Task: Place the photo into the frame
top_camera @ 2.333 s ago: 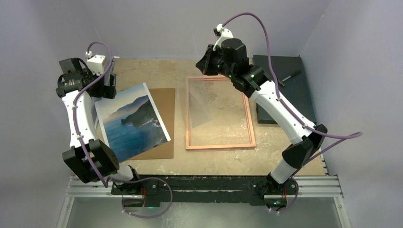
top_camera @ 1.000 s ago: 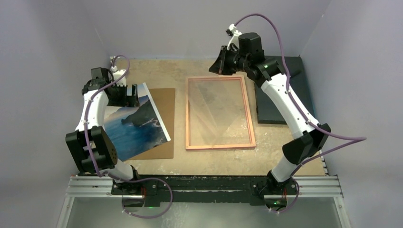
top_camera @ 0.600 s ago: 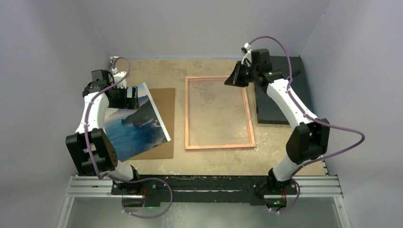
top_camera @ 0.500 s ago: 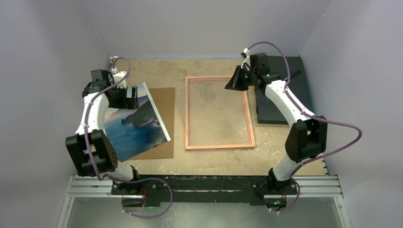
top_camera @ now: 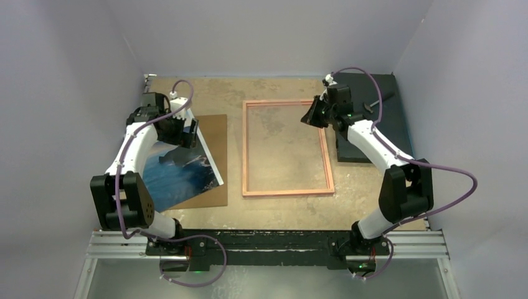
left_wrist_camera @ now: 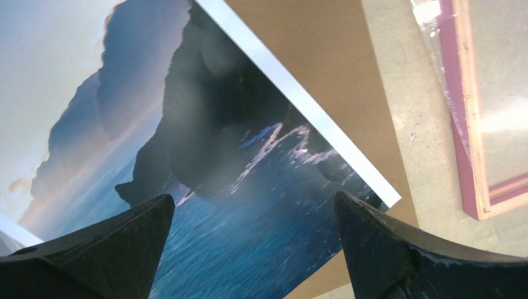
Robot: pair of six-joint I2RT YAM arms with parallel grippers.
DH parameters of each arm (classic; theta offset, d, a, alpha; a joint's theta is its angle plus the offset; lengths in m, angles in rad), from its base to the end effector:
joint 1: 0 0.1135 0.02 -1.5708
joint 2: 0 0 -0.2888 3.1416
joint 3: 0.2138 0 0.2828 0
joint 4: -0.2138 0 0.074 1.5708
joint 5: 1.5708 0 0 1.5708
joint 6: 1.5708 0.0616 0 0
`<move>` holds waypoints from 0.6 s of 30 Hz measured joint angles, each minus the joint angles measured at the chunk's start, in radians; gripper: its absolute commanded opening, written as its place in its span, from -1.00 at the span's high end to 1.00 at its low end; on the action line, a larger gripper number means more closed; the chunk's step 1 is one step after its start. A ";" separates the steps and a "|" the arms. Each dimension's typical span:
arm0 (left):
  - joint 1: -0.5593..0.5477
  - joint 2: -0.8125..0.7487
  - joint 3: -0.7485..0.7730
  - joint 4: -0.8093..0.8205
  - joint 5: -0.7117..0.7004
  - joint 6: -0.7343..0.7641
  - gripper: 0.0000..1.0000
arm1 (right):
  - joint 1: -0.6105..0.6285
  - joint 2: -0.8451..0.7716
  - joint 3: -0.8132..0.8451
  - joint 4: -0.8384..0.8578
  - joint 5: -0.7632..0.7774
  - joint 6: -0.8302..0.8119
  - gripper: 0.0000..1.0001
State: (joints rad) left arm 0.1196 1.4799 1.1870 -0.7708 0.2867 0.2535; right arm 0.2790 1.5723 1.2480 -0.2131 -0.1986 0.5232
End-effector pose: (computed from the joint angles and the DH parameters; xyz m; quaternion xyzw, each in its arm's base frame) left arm 0.3400 0.0233 0.2624 0.0999 0.9536 -0.0898 0.2696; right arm 0.3975 0.1265 0.3023 0.0568 0.8647 0.2713 0.4189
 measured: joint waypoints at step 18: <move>-0.109 0.012 0.000 0.015 -0.067 -0.007 -0.95 | 0.000 -0.023 -0.161 0.255 0.201 0.013 1.00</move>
State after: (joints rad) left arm 0.0105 1.4921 1.1870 -0.7559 0.2199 0.2462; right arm 0.2794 1.5497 1.0870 0.0418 0.0021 0.5365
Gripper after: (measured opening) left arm 0.973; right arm 0.005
